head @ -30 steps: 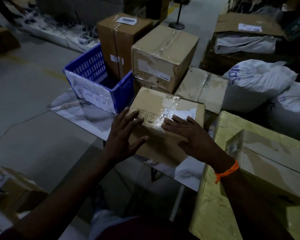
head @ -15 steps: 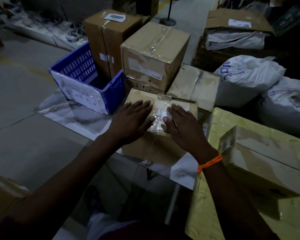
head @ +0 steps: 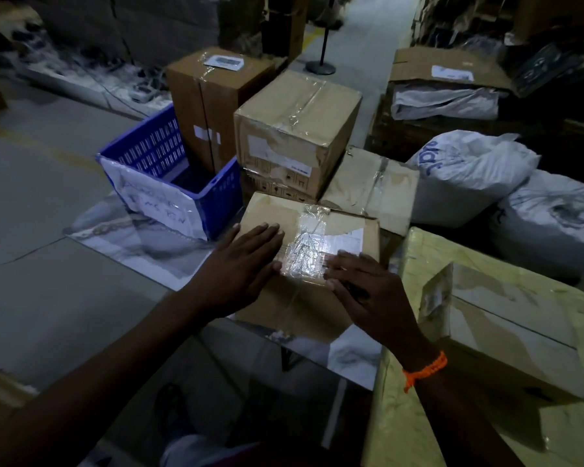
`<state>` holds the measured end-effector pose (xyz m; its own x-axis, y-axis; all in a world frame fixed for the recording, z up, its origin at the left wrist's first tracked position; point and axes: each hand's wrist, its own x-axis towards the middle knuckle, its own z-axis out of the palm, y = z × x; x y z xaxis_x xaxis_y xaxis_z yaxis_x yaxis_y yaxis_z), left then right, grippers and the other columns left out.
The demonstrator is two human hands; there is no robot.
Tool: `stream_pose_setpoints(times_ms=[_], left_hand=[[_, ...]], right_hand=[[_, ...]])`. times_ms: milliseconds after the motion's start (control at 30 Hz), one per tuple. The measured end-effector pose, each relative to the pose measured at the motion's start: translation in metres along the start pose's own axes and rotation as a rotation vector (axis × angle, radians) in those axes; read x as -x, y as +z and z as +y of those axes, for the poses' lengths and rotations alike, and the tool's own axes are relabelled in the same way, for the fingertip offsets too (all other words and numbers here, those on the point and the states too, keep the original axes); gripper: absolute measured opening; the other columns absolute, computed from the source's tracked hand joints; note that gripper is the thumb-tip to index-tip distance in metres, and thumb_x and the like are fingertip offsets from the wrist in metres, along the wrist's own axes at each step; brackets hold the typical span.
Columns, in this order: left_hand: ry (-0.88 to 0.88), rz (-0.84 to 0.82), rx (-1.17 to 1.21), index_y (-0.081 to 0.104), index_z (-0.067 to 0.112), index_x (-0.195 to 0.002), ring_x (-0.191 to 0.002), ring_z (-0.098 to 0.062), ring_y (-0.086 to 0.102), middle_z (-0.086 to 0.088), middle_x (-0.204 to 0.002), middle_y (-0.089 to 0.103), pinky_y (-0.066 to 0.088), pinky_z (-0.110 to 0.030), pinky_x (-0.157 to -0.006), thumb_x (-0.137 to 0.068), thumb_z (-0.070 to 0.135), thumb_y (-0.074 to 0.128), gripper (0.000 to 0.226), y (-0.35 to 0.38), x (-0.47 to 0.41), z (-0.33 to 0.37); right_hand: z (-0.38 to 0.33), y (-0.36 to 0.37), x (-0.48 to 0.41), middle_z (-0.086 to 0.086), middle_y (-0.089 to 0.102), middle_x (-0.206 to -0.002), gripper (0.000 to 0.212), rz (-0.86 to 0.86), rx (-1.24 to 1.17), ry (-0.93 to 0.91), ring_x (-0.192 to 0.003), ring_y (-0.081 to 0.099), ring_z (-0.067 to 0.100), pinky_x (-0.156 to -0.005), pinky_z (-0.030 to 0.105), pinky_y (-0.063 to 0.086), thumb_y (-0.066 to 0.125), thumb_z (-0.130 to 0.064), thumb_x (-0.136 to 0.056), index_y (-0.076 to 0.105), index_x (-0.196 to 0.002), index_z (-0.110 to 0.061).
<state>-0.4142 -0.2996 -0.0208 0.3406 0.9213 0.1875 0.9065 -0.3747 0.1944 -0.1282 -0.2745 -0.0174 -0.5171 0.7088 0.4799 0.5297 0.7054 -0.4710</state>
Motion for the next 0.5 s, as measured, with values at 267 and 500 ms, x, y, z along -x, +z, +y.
stream_pose_setpoints(times_ms=[267,500], left_hand=[[-0.005,-0.039,0.026,0.025,0.021,-0.161,-0.157,-0.014,0.011,0.001,-0.169,0.017,0.005,-0.045,-0.128,-0.108,0.051,0.011,0.063,0.003,0.008,-0.001],[-0.158,0.055,0.224,0.018,0.022,-0.162,-0.158,-0.018,-0.008,-0.001,-0.17,0.002,-0.002,-0.036,-0.123,-0.1,0.067,0.019,0.076,0.005,0.01,0.009]], right_hand=[[0.004,0.006,0.015,-0.006,0.067,-0.132,0.027,0.033,0.002,0.024,-0.136,0.057,0.01,-0.117,0.052,0.039,0.062,-0.029,-0.1,0.078,-0.117,-0.014],[0.0,0.003,0.011,-0.005,0.061,-0.141,0.029,0.09,-0.094,0.134,-0.141,0.051,0.01,-0.116,0.046,0.043,0.07,-0.024,-0.097,0.073,-0.124,-0.015]])
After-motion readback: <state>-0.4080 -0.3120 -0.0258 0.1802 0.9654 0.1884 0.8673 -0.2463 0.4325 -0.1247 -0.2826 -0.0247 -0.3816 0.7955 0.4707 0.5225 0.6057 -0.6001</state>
